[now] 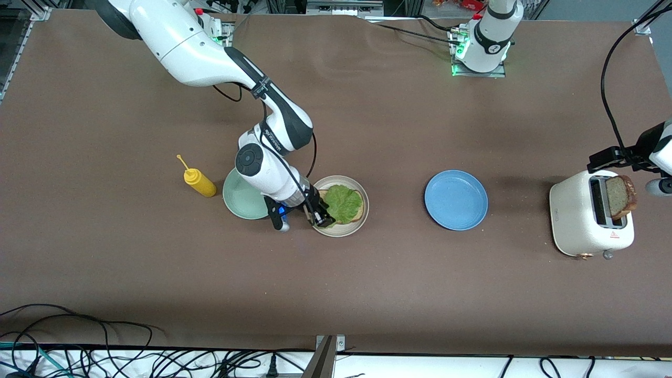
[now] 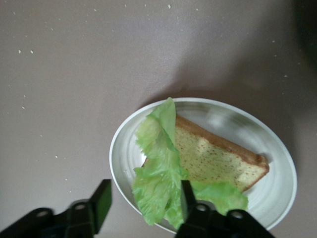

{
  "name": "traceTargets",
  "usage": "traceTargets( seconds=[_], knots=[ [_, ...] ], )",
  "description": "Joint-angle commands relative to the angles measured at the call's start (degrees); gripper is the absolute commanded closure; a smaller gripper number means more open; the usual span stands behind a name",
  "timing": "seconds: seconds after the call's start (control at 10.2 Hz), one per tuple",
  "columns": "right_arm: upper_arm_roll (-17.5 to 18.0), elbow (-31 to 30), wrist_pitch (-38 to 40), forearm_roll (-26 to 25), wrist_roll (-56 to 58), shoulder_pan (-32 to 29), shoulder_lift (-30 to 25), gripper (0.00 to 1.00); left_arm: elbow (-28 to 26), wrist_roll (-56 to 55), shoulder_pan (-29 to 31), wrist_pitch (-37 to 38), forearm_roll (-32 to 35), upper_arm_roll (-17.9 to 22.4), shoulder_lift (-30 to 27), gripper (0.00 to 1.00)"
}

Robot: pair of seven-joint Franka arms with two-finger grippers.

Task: Make sandwich on beige plate with both arms
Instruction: 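Open the right gripper and draw it back past the mint plate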

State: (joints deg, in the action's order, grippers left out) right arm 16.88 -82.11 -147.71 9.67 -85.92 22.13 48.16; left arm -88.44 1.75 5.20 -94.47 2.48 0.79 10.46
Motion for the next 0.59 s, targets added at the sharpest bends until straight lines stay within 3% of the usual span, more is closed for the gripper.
traceTargets(
  seconds=[0.0,0.2,0.49],
  knots=[
    [-1.58,0.55,3.83,-0.7,-0.3,0.19,-3.06,0.0,1.34,1.32,0.25,0.08,2.0,-0.26,0.88,0.0],
    [-4.38,0.46,10.65,-1.84,1.27,0.19,-7.53,0.0,1.34,1.41,0.34,-0.53,2.09,-0.26,0.97,0.0],
    [-9.04,0.2,23.48,-3.25,15.11,0.19,-13.77,0.0,1.43,4.39,0.86,-1.59,4.99,-0.26,1.67,0.0]
  ],
)
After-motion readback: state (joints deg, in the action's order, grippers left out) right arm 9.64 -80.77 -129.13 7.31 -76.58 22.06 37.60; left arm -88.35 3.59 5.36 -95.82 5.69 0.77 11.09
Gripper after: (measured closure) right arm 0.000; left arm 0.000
